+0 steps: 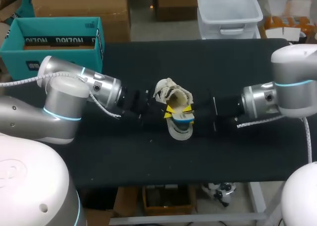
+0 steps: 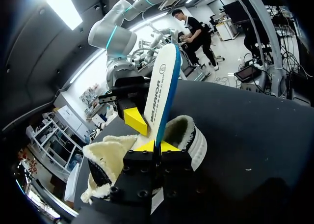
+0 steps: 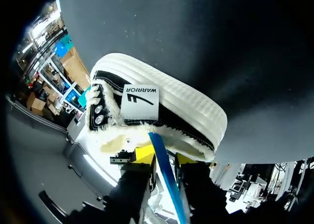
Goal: Open the shoe tongue, take the insole out of the shoe, put the insole back into the shoe, and pack the shoe into the shoebox
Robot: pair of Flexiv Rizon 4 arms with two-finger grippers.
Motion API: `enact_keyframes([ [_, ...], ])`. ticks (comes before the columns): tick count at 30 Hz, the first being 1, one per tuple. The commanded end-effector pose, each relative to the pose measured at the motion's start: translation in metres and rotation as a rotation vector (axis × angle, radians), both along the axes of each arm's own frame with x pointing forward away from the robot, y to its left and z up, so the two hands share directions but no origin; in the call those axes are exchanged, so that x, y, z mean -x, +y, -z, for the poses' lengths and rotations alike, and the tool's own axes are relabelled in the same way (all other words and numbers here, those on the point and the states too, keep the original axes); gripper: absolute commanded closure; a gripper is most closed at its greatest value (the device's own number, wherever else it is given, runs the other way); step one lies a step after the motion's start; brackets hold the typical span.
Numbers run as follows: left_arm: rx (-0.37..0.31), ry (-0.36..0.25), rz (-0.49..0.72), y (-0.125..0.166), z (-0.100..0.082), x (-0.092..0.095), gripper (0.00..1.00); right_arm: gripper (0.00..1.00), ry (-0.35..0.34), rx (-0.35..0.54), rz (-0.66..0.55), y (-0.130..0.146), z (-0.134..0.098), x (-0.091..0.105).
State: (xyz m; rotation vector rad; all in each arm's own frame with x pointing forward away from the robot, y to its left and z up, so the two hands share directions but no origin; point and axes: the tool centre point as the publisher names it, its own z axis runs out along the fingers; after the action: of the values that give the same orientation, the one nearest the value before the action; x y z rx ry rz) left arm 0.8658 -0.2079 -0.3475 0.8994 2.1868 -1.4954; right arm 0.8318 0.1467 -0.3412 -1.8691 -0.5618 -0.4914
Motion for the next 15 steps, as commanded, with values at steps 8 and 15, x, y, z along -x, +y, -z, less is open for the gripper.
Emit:
enact_keyframes([
  [8, 0.013, -0.005, 0.002, 0.0, -0.005, 0.01, 1.0, 1.0, -0.001, 0.028, 0.024, -0.008, -0.003, 0.007],
  [15, 0.048, -0.047, 0.056, -0.004, -0.021, 0.033, 0.59, 1.0, -0.009, 0.019, 0.012, -0.005, 0.0, 0.001],
])
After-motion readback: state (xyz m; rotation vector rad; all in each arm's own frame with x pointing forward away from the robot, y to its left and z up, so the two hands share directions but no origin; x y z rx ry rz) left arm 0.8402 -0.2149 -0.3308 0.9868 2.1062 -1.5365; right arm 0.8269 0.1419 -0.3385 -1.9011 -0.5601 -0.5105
